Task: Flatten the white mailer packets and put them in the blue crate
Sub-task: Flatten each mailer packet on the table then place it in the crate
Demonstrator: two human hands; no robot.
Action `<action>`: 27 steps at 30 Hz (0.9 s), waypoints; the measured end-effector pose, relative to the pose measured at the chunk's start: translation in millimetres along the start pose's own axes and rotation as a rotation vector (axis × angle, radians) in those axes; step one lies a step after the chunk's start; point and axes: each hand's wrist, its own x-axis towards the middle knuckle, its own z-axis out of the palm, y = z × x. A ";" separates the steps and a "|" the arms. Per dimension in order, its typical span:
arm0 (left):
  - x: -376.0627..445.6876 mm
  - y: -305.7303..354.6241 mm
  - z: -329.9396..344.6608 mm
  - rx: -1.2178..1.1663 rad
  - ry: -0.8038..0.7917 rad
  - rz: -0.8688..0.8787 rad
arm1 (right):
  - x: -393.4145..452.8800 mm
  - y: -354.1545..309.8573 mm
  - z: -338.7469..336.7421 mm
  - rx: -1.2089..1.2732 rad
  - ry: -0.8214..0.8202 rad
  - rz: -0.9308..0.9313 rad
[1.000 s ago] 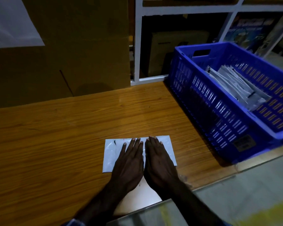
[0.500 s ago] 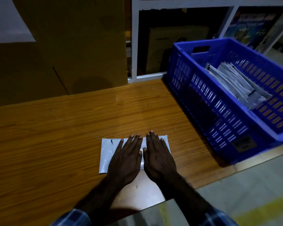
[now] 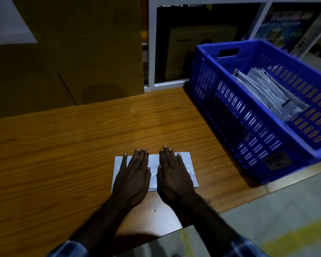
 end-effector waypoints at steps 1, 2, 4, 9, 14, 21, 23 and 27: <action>-1.2 0.8 4.0 -0.002 -0.008 -0.007 | -3.6 -1.1 5.6 0.011 -0.001 -0.013; -2.3 1.6 7.2 -0.003 -0.005 -0.010 | -5.5 -0.8 9.4 0.011 0.007 -0.022; -2.3 2.9 10.3 -0.011 0.003 -0.024 | -4.0 -0.5 11.0 -0.007 0.029 -0.022; -0.8 2.4 11.4 -0.032 -0.015 -0.044 | 0.5 -1.6 8.6 -0.019 0.001 0.036; -4.3 -7.0 8.5 -0.032 -0.025 -0.075 | -2.8 8.2 2.0 -0.098 -0.047 0.054; -25.8 -46.8 1.1 -0.083 -0.001 -0.204 | -15.4 39.3 -13.1 -0.151 -0.052 0.264; -23.6 -42.2 -0.4 -0.092 0.016 -0.179 | -11.9 30.0 -17.2 -0.157 -0.032 0.225; -13.4 -3.9 1.3 -0.091 -0.007 -0.020 | -3.6 -4.3 -3.0 -0.047 -0.067 0.001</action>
